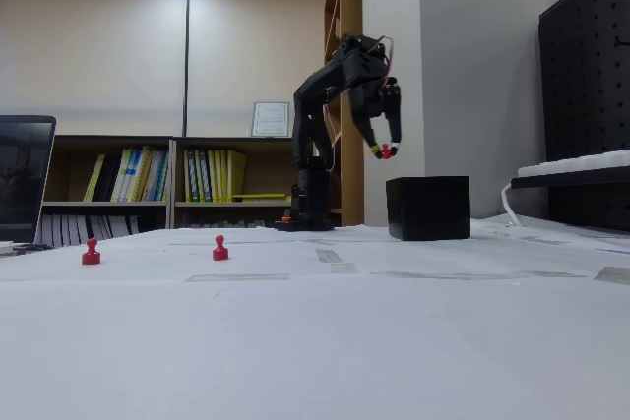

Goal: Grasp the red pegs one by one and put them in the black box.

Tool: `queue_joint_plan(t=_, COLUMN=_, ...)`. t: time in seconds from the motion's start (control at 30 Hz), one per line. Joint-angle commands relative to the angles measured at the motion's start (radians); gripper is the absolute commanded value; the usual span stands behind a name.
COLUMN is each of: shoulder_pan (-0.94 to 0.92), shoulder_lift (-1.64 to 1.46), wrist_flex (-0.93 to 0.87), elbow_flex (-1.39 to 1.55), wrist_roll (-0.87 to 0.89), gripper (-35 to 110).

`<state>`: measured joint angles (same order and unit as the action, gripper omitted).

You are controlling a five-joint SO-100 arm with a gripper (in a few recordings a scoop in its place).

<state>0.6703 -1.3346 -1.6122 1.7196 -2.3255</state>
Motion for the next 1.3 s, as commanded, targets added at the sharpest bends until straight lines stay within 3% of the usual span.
queue_joint_plan(t=0.0, shoulder_pan=0.1, shoulder_lift=-0.017, wrist_flex=0.023, elbow_flex=0.097, wrist_roll=-0.069, gripper=0)
queue_joint_plan(t=0.5, shoulder_pan=0.092, shoulder_lift=-0.322, wrist_flex=0.236, elbow_flex=0.066, wrist_roll=-0.066, gripper=6)
queue_joint_plan(t=0.7, shoulder_pan=0.089, shoulder_lift=-0.265, wrist_flex=0.175, elbow_flex=0.081, wrist_roll=-0.055, gripper=24)
queue_joint_plan(t=0.87, shoulder_pan=0.035, shoulder_lift=-0.094, wrist_flex=0.058, elbow_flex=0.218, wrist_roll=-0.044, gripper=26)
queue_joint_plan(t=1.03, shoulder_pan=-0.17, shoulder_lift=0.074, wrist_flex=0.071, elbow_flex=0.288, wrist_roll=0.037, gripper=26)
queue_joint_plan(t=1.2, shoulder_pan=-0.52, shoulder_lift=0.135, wrist_flex=0.362, elbow_flex=-0.097, wrist_roll=0.298, gripper=26)
queue_joint_plan(t=1.27, shoulder_pan=-0.646, shoulder_lift=0.132, wrist_flex=0.583, elbow_flex=-0.321, wrist_roll=0.426, gripper=26)
